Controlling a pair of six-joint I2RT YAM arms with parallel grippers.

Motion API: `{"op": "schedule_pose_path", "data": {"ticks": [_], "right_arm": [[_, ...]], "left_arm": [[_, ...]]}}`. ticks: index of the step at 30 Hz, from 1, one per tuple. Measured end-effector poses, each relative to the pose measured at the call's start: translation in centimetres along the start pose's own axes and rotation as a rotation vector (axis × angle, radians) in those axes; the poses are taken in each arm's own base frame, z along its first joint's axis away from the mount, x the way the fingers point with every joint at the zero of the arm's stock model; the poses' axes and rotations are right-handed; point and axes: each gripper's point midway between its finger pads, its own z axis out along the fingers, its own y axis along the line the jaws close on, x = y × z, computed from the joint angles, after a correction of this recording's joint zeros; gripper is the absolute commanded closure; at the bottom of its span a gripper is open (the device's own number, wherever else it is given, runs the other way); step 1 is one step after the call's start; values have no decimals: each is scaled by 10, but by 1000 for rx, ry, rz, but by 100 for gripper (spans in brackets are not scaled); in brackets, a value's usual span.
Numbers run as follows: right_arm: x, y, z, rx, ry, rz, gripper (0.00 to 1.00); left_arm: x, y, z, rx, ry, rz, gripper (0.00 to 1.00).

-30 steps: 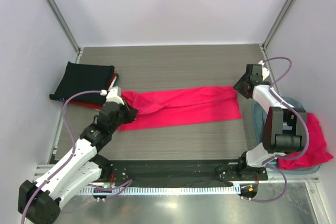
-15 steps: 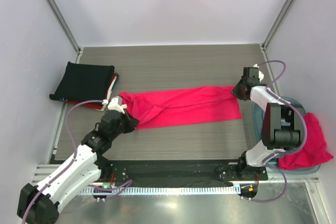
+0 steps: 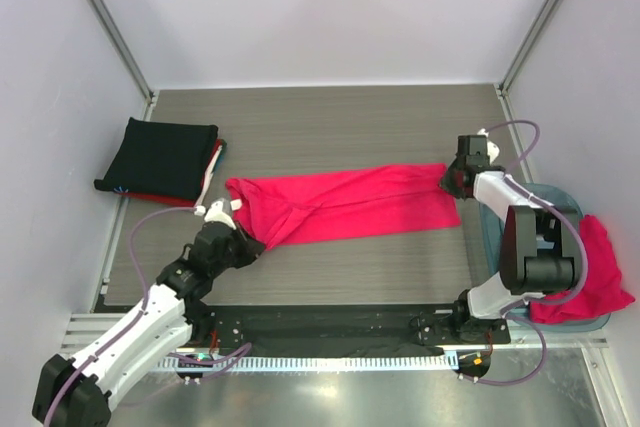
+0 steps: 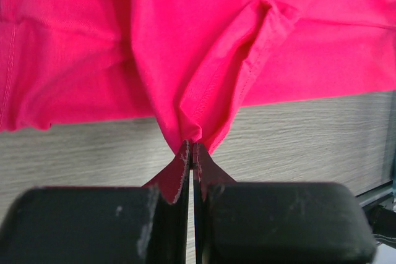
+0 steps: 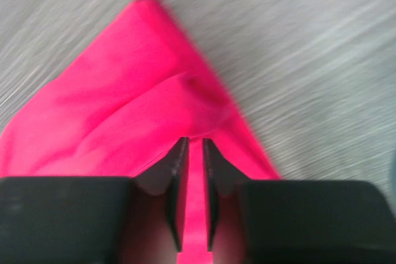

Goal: Fold and stack the t-shirts
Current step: Fold the tshirt

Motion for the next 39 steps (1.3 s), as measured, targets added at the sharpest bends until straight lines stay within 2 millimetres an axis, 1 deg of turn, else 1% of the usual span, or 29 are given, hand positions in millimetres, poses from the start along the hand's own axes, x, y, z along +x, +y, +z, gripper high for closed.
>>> {"op": "schedule_pose_path", "data": {"ticks": [2,3,5,7,8,9,11,12,13,15,17,18,20,23,26,27,29,30,32,36,39], "right_arm": [[3,15,-8,-35,-12,-44,72],[7,26,-14,-62,-17,-75,67],[19,55,-27,-140,-18,-140,66],[34,84,-40,-230,-3,-195,61],[43,100,-47,-282,11,-224,59],[53,115,-53,-331,28,-253,56],[71,142,-65,-418,60,-298,55],[82,157,-71,-469,80,-325,55],[92,168,-76,-509,98,-345,55],[116,191,-85,-593,141,-390,53],[141,210,-94,-666,188,-432,52],[151,215,-97,-689,209,-447,52],[170,227,-103,-735,251,-482,52],[193,248,-107,-796,301,-526,50],[208,268,-110,-854,334,-562,47],[212,274,-110,-872,343,-574,47],[220,285,-109,-905,360,-594,46],[222,289,-108,-916,364,-602,46],[230,297,-104,-934,386,-617,45],[242,308,-97,-964,418,-643,44],[249,316,-96,-991,436,-662,44]], "left_arm": [[6,5,1,-18,21,-23,100],[10,7,2,-25,32,-34,100],[16,11,4,-41,50,-53,100],[22,14,4,-49,63,-69,93],[25,15,4,-52,67,-75,86],[26,15,3,-52,69,-78,72],[26,13,2,-40,64,-81,60],[24,11,1,-31,57,-79,41],[21,10,0,-23,45,-75,32],[17,10,-3,-34,26,-81,20],[8,12,-7,-70,-6,-97,16],[0,12,-10,-91,-27,-101,15],[-14,9,-14,-120,-65,-101,13],[-38,0,-16,-161,-112,-93,13],[-58,-4,-8,-223,-128,-77,18],[-66,-4,-3,-245,-133,-79,22],[-78,4,7,-298,-138,-86,26],[-83,9,13,-321,-143,-94,31],[-92,24,23,-371,-151,-114,37],[-99,51,35,-449,-154,-151,48],[-106,57,40,-462,-175,-166,50]]}}
